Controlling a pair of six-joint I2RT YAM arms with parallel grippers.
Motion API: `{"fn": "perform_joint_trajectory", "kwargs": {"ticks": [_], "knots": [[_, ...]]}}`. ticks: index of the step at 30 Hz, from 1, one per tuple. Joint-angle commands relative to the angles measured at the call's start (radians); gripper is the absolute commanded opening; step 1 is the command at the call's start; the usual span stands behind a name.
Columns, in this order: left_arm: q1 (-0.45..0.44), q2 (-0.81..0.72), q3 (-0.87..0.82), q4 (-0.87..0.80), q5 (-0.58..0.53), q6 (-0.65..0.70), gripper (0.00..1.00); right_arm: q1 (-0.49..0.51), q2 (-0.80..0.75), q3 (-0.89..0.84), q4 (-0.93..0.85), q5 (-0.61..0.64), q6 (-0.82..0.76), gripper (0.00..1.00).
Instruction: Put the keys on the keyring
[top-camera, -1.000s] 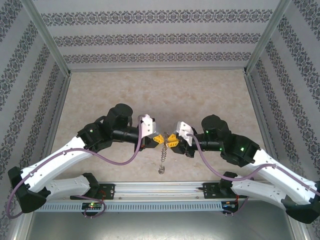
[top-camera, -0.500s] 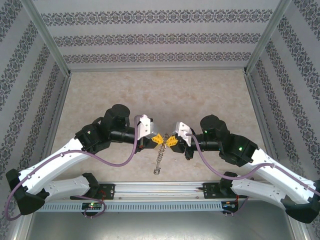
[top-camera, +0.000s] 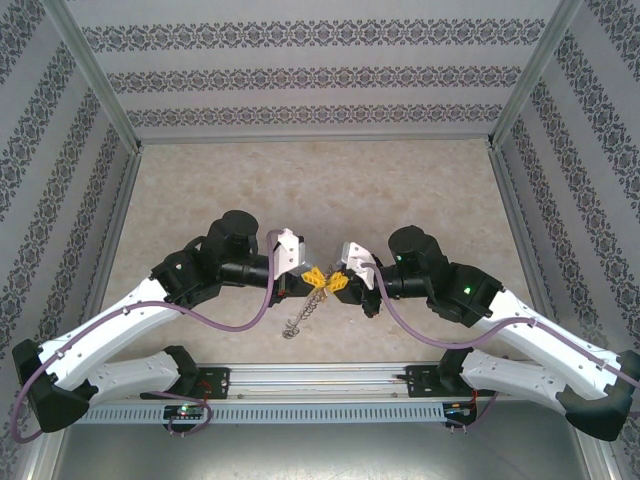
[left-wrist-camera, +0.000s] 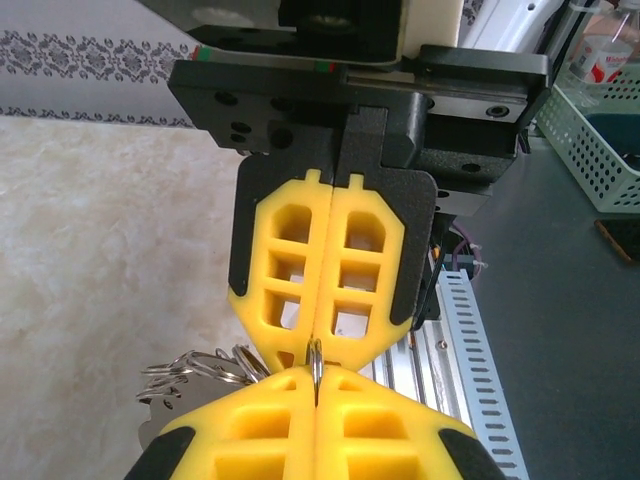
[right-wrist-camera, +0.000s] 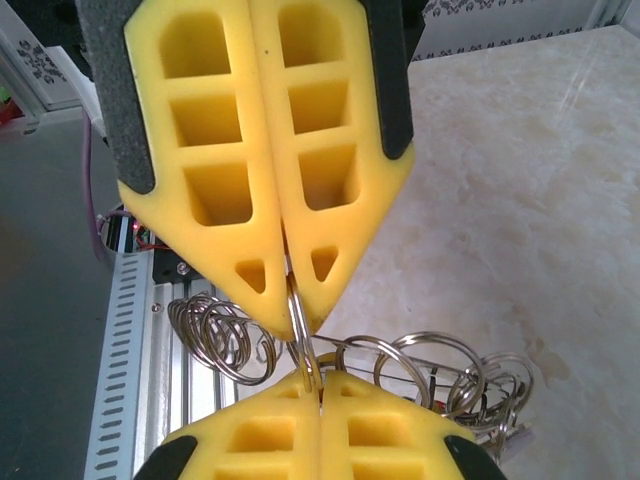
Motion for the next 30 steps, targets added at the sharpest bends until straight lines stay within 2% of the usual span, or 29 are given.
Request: {"fn": "perform_joint_trajectory", "kwargs": {"ticks": [1, 13, 30], "knots": [[0.006, -0.031, -0.002, 0.151, 0.083, -0.031, 0.0, -0.01, 0.01, 0.021, 0.028, -0.026, -0.003, 0.0], [0.029, -0.046, -0.038, 0.253, 0.165, -0.113, 0.0, -0.016, -0.011, -0.003, 0.15, -0.052, 0.02, 0.0], [0.053, -0.08, -0.036, 0.194, 0.136, -0.091, 0.0, -0.028, -0.109, -0.028, 0.109, 0.029, 0.033, 0.01]]}}
